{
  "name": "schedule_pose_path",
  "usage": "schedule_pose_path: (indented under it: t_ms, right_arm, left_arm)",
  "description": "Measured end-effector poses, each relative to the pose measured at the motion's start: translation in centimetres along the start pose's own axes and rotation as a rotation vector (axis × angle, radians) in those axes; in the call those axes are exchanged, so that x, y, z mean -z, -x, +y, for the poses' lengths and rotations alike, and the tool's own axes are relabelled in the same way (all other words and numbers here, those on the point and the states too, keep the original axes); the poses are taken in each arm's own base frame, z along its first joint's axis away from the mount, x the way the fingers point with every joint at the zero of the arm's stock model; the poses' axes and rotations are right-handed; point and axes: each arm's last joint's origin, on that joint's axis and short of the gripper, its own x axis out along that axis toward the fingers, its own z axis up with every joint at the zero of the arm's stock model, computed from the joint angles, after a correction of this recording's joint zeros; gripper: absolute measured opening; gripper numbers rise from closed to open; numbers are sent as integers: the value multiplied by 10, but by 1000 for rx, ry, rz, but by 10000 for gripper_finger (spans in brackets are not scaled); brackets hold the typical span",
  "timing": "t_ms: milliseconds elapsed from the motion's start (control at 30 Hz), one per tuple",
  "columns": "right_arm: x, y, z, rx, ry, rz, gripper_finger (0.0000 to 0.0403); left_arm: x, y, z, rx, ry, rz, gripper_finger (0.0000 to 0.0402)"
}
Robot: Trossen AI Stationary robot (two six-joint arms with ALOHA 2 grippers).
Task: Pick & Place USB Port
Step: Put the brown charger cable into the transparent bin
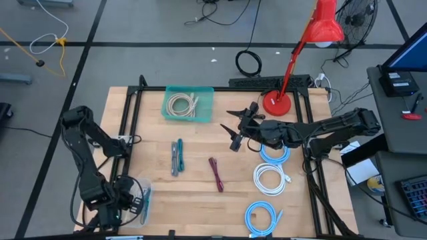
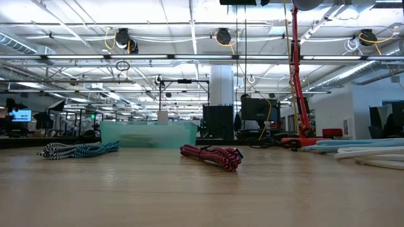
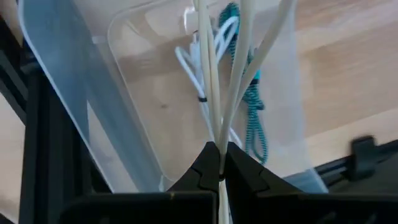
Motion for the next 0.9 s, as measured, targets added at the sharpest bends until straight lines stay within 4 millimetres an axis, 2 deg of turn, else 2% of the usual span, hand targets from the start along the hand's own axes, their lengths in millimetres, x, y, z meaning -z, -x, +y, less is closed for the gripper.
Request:
schedule_pose_path:
  t_ms: [267, 467, 900]
  right_arm:
    - [0, 0, 1, -2, 0, 0, 235]
    - [-1, 4, 6, -22, 8, -5, 232]
    - [-1, 5, 6, -22, 12, -8, 229]
  left_arm:
    - [-3, -23, 8, -13, -11, 23, 5]
    - [-4, -42, 17, -114, -6, 140, 5]
    - [-6, -46, 17, -101, 5, 118, 21]
